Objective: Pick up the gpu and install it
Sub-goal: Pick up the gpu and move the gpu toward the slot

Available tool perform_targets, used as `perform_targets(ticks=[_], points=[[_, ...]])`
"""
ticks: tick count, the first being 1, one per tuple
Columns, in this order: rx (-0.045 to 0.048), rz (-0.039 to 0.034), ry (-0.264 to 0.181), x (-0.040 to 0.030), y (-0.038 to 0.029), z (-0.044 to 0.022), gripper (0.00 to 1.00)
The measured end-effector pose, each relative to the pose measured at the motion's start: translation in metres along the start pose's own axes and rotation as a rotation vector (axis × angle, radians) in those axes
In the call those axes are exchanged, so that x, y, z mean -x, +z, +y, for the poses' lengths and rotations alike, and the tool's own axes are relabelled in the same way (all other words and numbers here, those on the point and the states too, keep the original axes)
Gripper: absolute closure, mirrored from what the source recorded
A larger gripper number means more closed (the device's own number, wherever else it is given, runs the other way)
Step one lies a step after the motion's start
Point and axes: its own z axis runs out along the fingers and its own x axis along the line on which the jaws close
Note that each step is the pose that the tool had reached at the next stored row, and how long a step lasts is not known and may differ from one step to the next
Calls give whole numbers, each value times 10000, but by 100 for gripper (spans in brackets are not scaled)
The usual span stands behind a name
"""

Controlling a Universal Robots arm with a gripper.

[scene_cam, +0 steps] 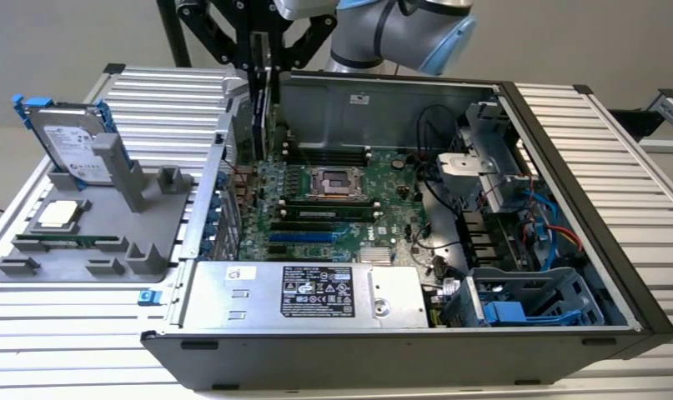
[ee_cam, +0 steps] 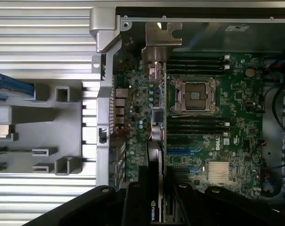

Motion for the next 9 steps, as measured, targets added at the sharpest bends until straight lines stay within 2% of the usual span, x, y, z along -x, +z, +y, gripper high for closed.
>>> perform_targets(ticks=[9], points=[[-1,5,-6,221,-2,2,100]])
